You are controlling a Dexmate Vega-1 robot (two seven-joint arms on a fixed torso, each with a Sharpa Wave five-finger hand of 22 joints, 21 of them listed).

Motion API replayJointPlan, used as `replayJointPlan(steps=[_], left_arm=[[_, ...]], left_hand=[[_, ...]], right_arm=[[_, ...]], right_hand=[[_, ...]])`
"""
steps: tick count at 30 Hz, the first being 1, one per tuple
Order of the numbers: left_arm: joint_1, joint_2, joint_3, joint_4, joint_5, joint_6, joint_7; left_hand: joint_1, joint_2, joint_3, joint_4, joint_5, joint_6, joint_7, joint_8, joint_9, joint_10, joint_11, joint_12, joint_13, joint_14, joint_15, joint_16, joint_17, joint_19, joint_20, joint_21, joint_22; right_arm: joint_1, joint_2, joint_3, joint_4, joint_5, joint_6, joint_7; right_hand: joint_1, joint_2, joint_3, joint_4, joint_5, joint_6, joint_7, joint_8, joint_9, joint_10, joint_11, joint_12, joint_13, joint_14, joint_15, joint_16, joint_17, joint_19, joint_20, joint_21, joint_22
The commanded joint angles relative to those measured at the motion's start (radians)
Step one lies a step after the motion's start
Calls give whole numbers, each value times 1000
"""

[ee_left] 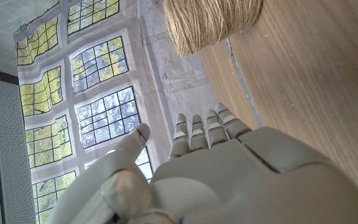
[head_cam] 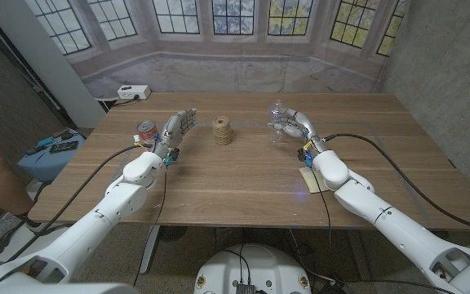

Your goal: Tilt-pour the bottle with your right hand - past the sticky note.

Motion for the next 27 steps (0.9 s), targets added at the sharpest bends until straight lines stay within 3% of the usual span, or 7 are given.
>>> replayJointPlan(steps=[1,15,27], left_arm=[[7,3,-4,-8,2,-5,6],[20,5,-5,-19,3,-5,14],[35,14,-6,-47,10,5,29]], left_hand=[[13,-1,1,-3,-1,5,0,-1,4,5,1,-3,4,4,2,4,3,7,4,2,2],[15,-1,0,-3,-1,5,0,-1,4,6,2,-2,4,3,3,4,4,7,4,2,2],[16,-1,0,-3,-1,5,-1,-2,4,5,1,-2,4,4,3,4,4,7,3,2,2]], right_arm=[[11,36,-8,70,-9,51,-25],[8,47,-20,108,-18,60,-34],[44,87,-42,260,-34,196,-31]], right_hand=[[18,34,18,22,-3,6,0,-2,-1,8,-1,7,4,-4,-104,6,3,0,4,4,4],[14,34,16,23,-5,3,2,-9,-4,3,1,3,-2,-10,-101,-4,0,-5,3,3,4],[7,35,12,26,-7,-4,-2,-17,-7,-10,-9,-7,-11,-24,-103,-15,-1,-16,1,0,4]])
